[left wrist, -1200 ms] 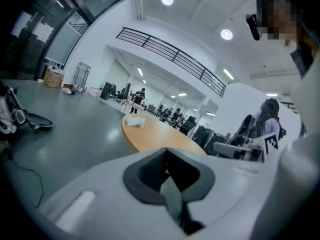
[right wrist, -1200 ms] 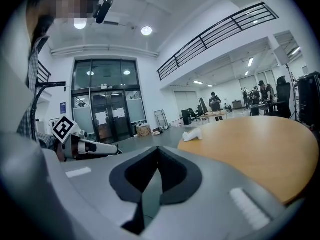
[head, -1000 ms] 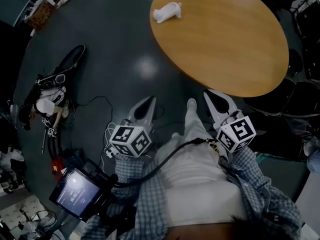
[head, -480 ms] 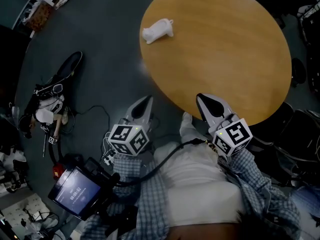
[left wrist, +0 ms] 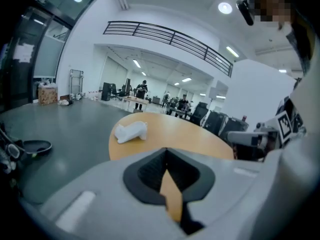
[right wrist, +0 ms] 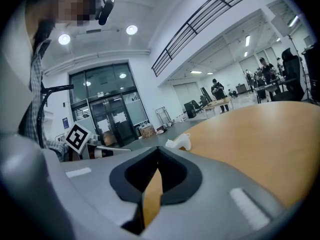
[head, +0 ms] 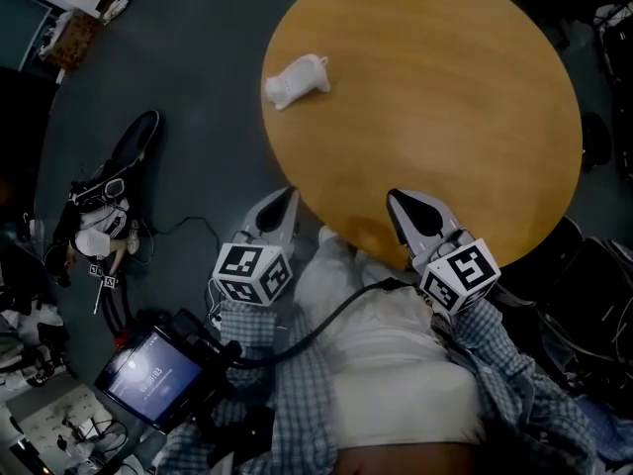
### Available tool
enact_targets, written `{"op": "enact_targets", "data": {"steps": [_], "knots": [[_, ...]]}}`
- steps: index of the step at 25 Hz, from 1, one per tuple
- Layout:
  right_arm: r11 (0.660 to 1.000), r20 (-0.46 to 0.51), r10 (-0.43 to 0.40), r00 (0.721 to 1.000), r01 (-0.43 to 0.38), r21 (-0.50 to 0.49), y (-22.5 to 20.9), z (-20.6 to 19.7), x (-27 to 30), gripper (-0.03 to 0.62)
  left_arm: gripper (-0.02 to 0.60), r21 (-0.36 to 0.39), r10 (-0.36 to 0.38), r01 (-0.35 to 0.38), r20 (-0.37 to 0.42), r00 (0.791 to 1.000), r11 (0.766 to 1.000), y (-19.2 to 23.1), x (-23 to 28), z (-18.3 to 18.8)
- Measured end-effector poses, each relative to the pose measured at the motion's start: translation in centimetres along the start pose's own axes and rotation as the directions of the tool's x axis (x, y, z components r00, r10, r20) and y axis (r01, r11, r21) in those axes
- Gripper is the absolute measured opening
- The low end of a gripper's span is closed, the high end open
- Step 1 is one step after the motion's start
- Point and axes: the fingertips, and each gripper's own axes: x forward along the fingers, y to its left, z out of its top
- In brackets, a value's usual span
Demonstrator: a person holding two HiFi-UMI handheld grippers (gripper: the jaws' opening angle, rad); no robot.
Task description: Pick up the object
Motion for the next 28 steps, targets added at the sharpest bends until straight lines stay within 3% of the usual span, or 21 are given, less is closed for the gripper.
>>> {"op": "enact_targets", "data": {"steps": [3,14,19,24,28], "knots": [[0.999,0.012,-0.027,1.000,0.027,0.037,-0.5,0.3,1.2,0.006,0.003,0.071,-0.001,0.004,-0.047,0.999,0.997,1.5,1.7,0.7],[0.988,0.033,-0.135,0.990,0.132,0.086,-2.7,2.5,6.9,0.006,0.005,0.199,-0.033,0.064,-0.155,0.987,0.978,8.8,9.7,3.6],[0.982,0.021,-0.170,0.985,0.168,0.091,-3.2,2.8,8.9,0.006,0.126,0.235,-0.085,0.130,-0.195,0.977,0.963,10.2,13.0,5.2],[0.973,0.019,-0.208,0.978,0.205,0.102,-3.3,3.2,8.5,0.006,0.286,0.284,-0.210,0.282,-0.258,0.943,0.916,8.3,14.9,5.8],[0.963,0.006,-0.240,0.971,0.238,0.123,-5.8,2.5,10.6,0.006,0.322,0.332,-0.218,0.329,-0.331,0.918,0.884,10.2,19.4,5.3]]}}
